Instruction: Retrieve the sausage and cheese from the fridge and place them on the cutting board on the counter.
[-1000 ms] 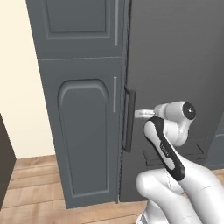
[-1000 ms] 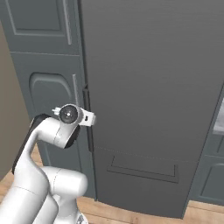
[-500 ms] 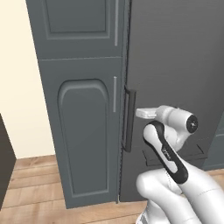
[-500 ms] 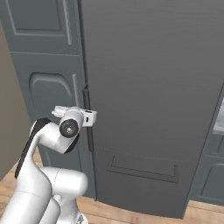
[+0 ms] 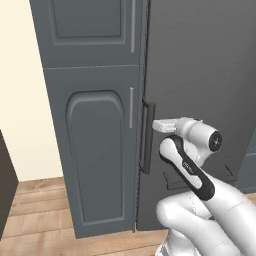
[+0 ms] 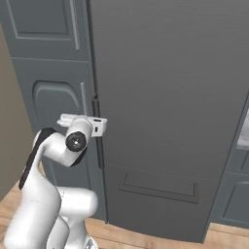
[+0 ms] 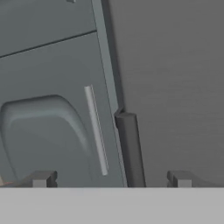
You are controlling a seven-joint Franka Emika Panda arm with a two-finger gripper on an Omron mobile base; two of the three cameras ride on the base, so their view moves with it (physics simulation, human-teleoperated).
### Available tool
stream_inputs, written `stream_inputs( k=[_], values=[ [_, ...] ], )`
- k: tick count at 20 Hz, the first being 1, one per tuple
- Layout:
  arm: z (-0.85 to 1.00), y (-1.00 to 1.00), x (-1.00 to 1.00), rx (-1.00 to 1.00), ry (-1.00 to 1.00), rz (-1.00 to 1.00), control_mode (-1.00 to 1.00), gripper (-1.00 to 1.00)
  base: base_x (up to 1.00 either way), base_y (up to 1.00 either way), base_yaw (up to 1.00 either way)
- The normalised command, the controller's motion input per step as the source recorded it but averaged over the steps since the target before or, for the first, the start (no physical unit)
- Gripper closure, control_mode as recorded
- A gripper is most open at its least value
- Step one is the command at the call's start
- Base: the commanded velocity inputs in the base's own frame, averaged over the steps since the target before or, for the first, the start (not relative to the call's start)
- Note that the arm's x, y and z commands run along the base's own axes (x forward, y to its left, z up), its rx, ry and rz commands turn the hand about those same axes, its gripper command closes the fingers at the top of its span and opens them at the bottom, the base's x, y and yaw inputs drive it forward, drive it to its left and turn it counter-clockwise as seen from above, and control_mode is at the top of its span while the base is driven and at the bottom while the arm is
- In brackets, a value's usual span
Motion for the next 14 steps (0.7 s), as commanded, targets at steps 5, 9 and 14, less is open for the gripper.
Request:
stream_inputs(
  k=[5, 9, 14],
  values=[
    [-0.03, 0.11, 0.59, 0.00, 0.00, -0.01, -1.00, -1.00, 0.00, 0.00, 0.00],
    [-0.11, 0.03, 0.70, 0.00, 0.00, -0.02, -1.00, -1.00, 0.00, 0.00, 0.00],
    [-0.26, 0.00, 0.66, 0.00, 0.00, -0.01, -1.00, -1.00, 0.00, 0.00, 0.00]
  ],
)
